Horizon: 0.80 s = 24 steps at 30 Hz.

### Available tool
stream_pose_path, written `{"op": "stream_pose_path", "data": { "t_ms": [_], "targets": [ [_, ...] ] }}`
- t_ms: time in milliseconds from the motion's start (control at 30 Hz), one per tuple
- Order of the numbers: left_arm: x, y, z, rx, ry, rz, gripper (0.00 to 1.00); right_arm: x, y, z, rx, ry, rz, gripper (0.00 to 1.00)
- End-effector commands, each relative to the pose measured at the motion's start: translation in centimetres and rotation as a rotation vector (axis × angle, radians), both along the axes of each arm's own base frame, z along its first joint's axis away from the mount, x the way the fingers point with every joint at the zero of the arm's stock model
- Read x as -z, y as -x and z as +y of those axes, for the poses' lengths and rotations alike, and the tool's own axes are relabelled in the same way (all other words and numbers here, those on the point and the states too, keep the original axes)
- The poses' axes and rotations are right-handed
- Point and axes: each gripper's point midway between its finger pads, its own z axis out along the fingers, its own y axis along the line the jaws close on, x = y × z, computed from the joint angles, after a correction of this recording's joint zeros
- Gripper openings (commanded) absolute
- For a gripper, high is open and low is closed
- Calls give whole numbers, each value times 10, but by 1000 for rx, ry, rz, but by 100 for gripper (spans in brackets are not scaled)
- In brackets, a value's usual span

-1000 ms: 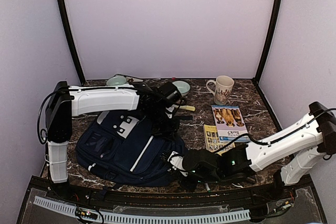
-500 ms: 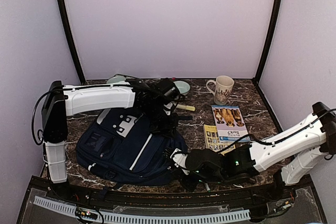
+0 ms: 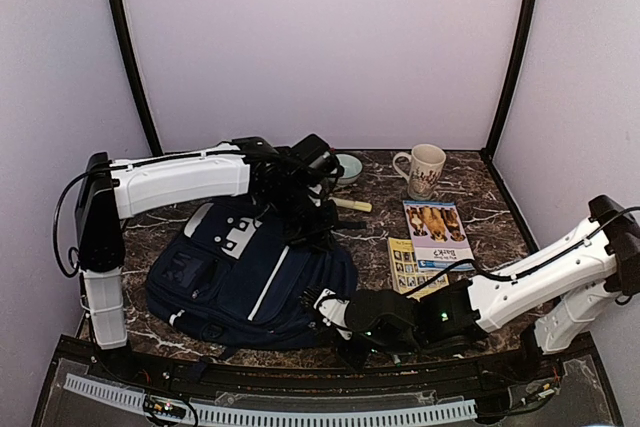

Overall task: Pack the student bag
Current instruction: Unzip the largest pocket of the student bag.

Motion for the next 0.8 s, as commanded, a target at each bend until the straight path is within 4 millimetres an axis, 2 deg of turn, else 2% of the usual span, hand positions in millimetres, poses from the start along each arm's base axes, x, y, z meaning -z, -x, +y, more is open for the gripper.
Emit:
{"op": "stream_pose_path", "data": {
  "t_ms": [0, 167, 367, 533, 633, 767],
  "targets": [
    [-75, -41, -1, -122, 151, -156, 0, -16, 32, 25, -121, -58, 19, 0],
    [-83, -38, 1, -123, 174, -161, 0, -18, 24, 13, -57, -68, 7, 0],
    [-68, -25, 4, -37, 149, -152, 0, -22, 9, -17, 21, -78, -34, 0],
    [-67, -17, 13, -7, 153, -184, 4, -28, 3, -39, 52, -90, -56, 0],
    [-65, -10, 17, 20, 164, -185, 18, -30, -1, -51, 67, -90, -82, 0],
    [-68, 3, 13, 92, 161, -200, 49, -31, -6, -64, 81, -93, -109, 0]
  ]
}}
